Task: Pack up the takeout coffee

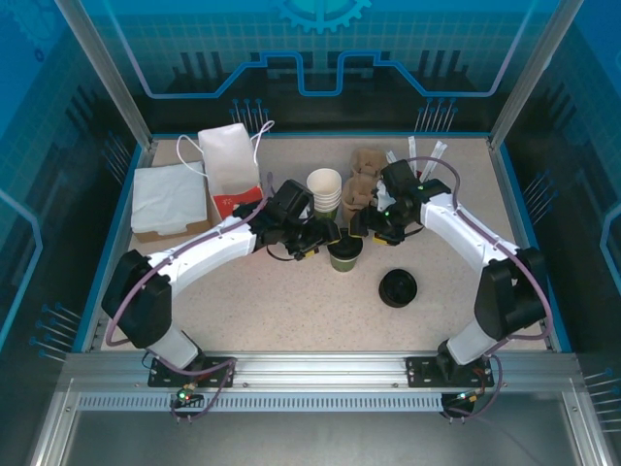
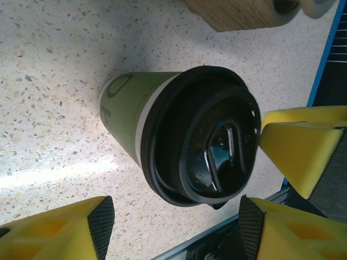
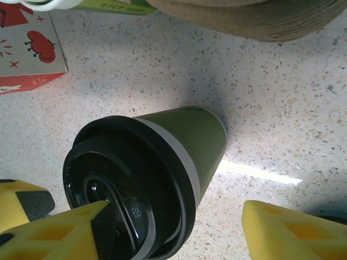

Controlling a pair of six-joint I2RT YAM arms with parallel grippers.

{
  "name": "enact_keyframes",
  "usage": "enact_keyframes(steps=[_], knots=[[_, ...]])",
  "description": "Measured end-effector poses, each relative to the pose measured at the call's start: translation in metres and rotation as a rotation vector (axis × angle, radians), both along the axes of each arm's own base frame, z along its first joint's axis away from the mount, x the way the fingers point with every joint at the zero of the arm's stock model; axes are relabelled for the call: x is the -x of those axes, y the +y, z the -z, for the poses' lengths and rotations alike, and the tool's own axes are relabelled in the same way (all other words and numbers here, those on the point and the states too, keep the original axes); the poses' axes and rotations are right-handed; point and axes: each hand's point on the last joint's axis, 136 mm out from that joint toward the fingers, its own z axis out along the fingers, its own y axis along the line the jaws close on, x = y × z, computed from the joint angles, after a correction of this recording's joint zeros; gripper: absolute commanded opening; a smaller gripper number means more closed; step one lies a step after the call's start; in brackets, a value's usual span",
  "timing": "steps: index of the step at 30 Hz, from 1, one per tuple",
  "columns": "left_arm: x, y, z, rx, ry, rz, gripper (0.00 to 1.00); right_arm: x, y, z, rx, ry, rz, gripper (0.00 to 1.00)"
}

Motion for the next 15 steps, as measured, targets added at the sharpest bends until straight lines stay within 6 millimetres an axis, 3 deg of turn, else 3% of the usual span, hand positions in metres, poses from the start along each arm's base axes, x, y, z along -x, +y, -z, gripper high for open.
enact_keyframes(steps=[15], knots=[[-0.002,-0.002,0.017,-0.024,0.032,0.001,0.61,-0.001,-0.001,0.009,0.022,0.022,0.001,0.54]])
